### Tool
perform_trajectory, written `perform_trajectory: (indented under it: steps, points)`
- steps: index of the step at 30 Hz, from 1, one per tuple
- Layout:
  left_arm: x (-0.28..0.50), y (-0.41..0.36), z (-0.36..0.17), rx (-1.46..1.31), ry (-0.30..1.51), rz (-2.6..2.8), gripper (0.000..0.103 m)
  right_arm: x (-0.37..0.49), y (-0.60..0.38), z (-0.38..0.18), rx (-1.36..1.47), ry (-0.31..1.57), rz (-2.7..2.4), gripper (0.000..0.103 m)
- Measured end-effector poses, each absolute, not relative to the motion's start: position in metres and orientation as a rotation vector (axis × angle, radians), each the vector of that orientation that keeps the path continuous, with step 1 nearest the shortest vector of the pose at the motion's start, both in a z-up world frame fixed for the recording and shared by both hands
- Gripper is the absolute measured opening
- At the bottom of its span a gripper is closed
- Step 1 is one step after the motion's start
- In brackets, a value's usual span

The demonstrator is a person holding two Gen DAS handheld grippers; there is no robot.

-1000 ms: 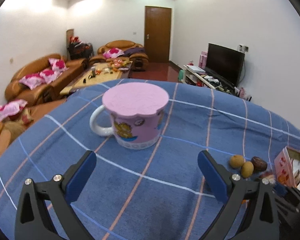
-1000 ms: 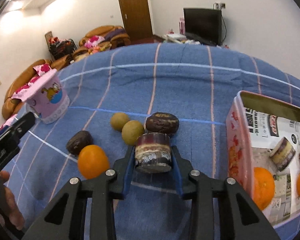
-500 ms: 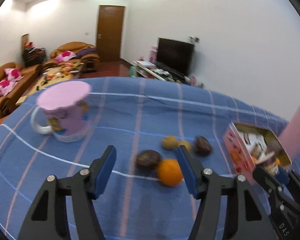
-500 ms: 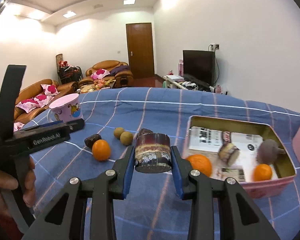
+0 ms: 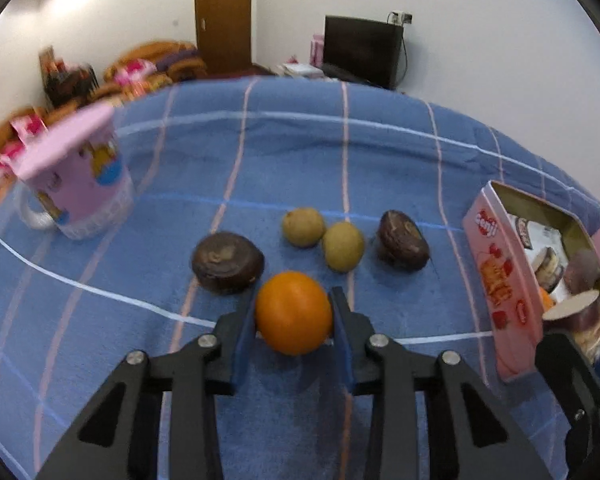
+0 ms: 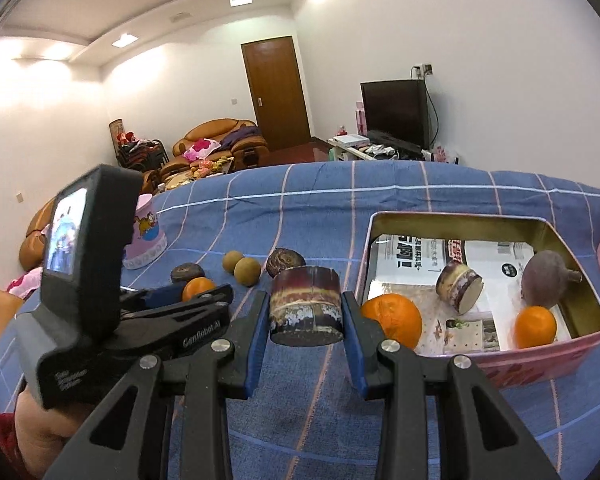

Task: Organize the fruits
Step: 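Grasp an orange with the left tool while the right tool lifts the snack cake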

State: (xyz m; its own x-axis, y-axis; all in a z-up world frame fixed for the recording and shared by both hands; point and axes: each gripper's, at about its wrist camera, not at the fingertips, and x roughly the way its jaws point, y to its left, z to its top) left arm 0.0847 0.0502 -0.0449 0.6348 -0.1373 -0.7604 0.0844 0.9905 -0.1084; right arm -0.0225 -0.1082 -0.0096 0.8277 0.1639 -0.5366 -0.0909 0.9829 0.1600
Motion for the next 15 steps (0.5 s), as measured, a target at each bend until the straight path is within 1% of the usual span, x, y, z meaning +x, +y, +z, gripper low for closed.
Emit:
perform_trajectory:
  steps: [4,9,12,15]
  points:
    - [0.076,0.067,-0.041,-0.125,0.855,-0.185,0.036,-0.019,-0.115,-0.01,0.15,0.584,0.135,0.037]
    - [0.051,0.083,-0.017,-0.161,0.676,-0.188,0.036,-0.024,-0.116,-0.005,0.146,0.548,0.131,0.037]
    - [0.043,0.085,-0.009,-0.192,0.606,-0.183,0.036,-0.026,-0.117,-0.001,0.127,0.519,0.125,0.037]
    - [0.041,0.078,-0.008,-0.143,0.567,-0.142,0.036,-0.028,-0.116,0.003,0.108,0.491,0.117,0.037]
